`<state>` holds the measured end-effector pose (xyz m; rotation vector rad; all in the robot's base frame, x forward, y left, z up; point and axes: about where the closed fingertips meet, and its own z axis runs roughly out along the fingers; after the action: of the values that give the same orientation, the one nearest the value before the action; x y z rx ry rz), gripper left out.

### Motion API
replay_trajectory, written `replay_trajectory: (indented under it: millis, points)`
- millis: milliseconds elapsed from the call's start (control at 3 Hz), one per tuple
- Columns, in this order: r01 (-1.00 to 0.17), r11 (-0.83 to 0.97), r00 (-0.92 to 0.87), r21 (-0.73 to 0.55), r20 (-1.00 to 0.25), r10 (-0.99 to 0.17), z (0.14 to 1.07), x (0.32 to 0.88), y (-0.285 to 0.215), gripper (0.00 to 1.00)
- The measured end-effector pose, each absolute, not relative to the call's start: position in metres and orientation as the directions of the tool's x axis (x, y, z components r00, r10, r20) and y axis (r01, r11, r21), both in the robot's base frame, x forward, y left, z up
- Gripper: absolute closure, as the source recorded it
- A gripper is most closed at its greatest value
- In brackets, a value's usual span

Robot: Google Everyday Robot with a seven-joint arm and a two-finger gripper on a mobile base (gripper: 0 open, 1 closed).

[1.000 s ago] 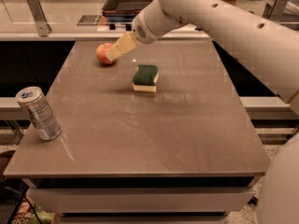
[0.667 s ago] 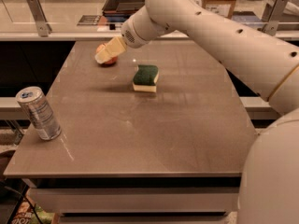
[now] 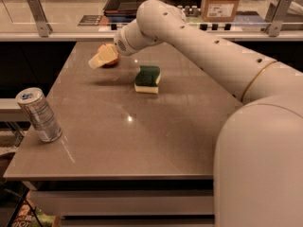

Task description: Move apple near redbull can

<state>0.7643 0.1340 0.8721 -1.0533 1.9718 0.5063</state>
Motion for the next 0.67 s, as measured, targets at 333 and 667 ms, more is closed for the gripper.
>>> replay_trajectory:
  millis: [333,667]
  points:
    - [-0.824,0.565,-0.294,-0.040,-0.823,-0.487,0.861,0.782,0.137,0.00]
    - [-0.829,0.557,-0.278,-0.050,-0.828,-0.488,0.853,0.799,0.136,0.00]
